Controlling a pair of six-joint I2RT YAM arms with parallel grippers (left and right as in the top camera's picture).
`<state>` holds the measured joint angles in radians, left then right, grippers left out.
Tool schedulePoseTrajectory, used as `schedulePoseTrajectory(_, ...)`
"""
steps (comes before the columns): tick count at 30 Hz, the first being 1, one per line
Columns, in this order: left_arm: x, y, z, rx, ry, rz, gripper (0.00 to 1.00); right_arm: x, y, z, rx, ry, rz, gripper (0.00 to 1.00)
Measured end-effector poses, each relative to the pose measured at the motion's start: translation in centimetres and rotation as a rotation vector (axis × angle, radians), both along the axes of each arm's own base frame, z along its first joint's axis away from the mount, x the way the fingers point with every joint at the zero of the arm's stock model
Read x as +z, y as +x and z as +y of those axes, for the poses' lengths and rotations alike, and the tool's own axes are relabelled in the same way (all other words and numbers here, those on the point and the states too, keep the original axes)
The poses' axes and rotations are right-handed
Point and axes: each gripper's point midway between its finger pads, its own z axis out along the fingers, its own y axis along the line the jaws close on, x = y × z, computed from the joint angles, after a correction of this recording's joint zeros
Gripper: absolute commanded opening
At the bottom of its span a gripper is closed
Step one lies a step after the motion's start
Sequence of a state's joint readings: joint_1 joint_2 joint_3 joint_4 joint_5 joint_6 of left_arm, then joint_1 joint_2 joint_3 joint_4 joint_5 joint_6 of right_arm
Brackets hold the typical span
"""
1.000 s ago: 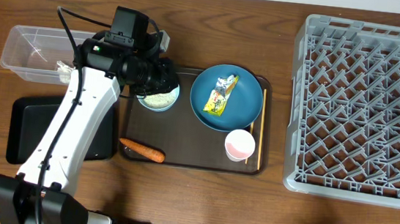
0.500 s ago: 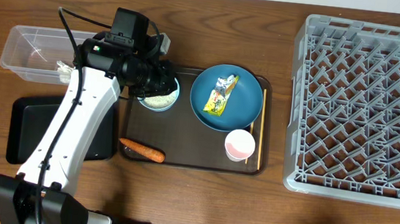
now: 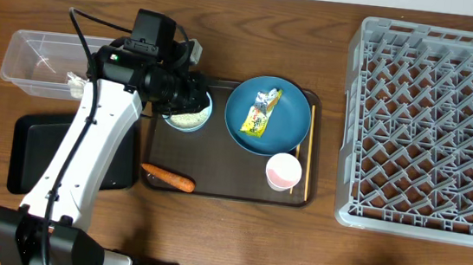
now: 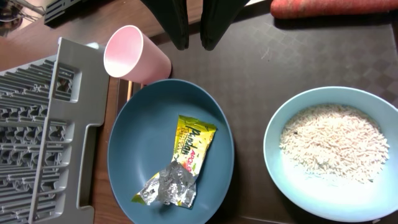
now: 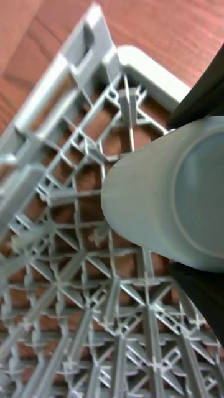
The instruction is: Sort waste into correct bins and load items into the dishwasher rack
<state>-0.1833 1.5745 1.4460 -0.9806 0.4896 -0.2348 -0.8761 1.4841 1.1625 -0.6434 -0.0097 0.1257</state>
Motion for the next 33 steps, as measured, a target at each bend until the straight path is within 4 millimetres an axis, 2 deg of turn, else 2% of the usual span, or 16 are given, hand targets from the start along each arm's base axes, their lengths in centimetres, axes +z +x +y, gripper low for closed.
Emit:
schedulePoseTrajectory(4, 0.0, 0.0, 0.0, 0.000, 0.000, 0.000, 0.11, 0.7, -0.2, -0.5, -0.012, -0.008, -0.008, 0.01)
schedulePoseTrajectory(9, 0.0, -0.1, 0.0, 0.000, 0.001, 0.002, 0.11, 0.3, -0.5, -0.3, -0.017, 0.005, 0.012, 0.01)
schedulePoseTrajectory(17, 0.0, -0.1, 0.0, 0.000, 0.001, 0.004, 0.11, -2.5, -0.5, -0.4, -0.017, 0.064, 0.063, 0.01)
schedulePoseTrajectory(20, 0.0, -0.1, 0.0, 0.000, 0.001, 0.004, 0.11, -2.8, -0.4, -0.5, -0.017, 0.067, 0.066, 0.03)
schedulePoseTrajectory(21, 0.0, -0.1, 0.0, 0.000, 0.001, 0.004, 0.11, -2.8, -0.3, -0.5, -0.017, 0.066, 0.065, 0.11)
schedulePoseTrajectory(22, 0.0, -0.1, 0.0, 0.000, 0.001, 0.004, 0.11, -2.8, -0.3, -0.6, -0.017, 0.066, 0.065, 0.36)
schedulePoseTrajectory(23, 0.0, -0.1, 0.0, 0.000, 0.001, 0.004, 0.12, -2.8, -0.3, -0.5, -0.017, 0.066, 0.065, 0.75)
schedulePoseTrajectory(24, 0.0, -0.1, 0.0, 0.000, 0.001, 0.004, 0.13, -2.8, -0.3, -0.5, -0.021, 0.070, 0.060, 0.99)
schedulePoseTrajectory(26, 0.0, -0.1, 0.0, -0.003, 0.002, 0.002, 0.17, -2.8, -0.1, -0.4, -0.013, 0.079, 0.049, 0.99)
schedulePoseTrajectory(28, 0.0, -0.1, 0.0, -0.006, 0.003, 0.000, 0.26, -2.8, 0.4, 0.1, 0.008, 0.098, 0.025, 0.99)
schedulePoseTrajectory(33, -0.1, -0.1, 0.1, -0.002, 0.009, 0.000, 0.33, -2.5, 2.4, 2.0, 0.094, 0.187, -0.080, 0.99)
